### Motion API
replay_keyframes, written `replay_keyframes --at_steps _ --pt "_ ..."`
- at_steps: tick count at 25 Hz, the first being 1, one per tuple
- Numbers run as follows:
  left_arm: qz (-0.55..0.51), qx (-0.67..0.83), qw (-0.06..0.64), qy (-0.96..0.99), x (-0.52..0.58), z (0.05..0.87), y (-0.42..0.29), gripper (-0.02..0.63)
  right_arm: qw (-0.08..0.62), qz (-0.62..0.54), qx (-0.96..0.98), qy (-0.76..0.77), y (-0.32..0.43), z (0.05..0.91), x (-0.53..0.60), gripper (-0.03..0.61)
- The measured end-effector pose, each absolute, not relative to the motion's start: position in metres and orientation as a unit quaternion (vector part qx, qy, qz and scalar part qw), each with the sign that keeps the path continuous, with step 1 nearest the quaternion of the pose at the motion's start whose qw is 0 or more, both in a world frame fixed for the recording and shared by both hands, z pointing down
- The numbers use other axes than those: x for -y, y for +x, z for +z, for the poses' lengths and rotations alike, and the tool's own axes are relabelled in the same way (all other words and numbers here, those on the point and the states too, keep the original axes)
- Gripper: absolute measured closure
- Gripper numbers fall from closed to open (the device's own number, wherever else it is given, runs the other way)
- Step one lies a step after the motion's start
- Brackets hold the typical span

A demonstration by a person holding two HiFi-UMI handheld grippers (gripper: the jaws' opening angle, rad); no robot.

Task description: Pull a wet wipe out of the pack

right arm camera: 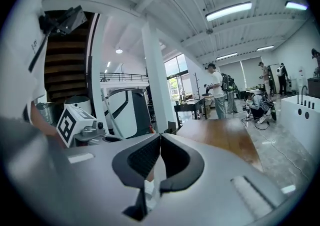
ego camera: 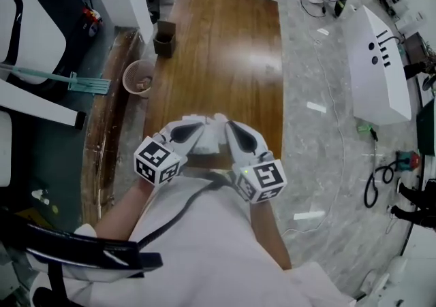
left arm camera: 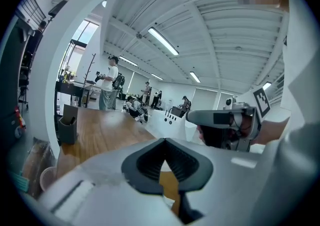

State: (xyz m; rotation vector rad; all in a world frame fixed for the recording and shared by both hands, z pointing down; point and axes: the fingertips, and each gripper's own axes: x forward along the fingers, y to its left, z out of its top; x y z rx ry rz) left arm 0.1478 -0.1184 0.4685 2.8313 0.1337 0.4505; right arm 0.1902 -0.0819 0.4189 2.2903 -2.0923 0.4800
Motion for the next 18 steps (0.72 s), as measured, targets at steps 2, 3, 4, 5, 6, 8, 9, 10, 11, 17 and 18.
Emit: replay_keyframes --at_steps 2,3,4,5,6,8,9,10,11,17,18 --pt "0.148 -0.048 0.122 0.98 0.12 0.459 0.151 0.607 -0.009 0.141 0.652 0.745 0.198 0.41 0.077 0.566" --pt "0.143 -0.048 0.117 0.982 0.121 0.454 0.153 0.607 -0.014 0.135 0.646 0.751 0.201 0.406 0.074 0.566" --pt "0.138 -0.046 0.115 0.983 0.123 0.45 0.153 0.607 -0.021 0.129 0.641 0.756 0.204 0.402 0.072 0.566" --pt "0.132 -0.044 0.114 0.984 0.124 0.445 0.154 0.607 -0.027 0.125 0.638 0.76 0.206 0.399 0.07 0.566" --pt "0.126 -0.041 0.115 0.985 0.125 0.44 0.154 0.607 -0.033 0.122 0.635 0.762 0.208 0.396 0.068 0.566" --pt "0.116 -0.037 0.115 0.986 0.127 0.431 0.155 0.607 -0.038 0.119 0.631 0.765 0.212 0.392 0.066 0.566" --pt "0.113 -0.036 0.115 0.986 0.128 0.428 0.156 0.607 -0.038 0.117 0.631 0.766 0.213 0.391 0.065 0.566" --pt "0.11 -0.035 0.114 0.987 0.129 0.425 0.156 0.607 -0.038 0.116 0.631 0.766 0.214 0.39 0.065 0.566" --pt "0.109 -0.033 0.113 0.987 0.13 0.424 0.156 0.607 -0.039 0.115 0.631 0.766 0.214 0.389 0.066 0.566" --pt "0.106 -0.016 0.118 0.987 0.137 0.422 0.151 0.607 -0.036 0.11 0.642 0.758 0.211 0.386 0.07 0.566" --pt "0.106 -0.014 0.118 0.987 0.137 0.422 0.15 0.607 -0.033 0.108 0.643 0.757 0.211 0.385 0.07 0.566"
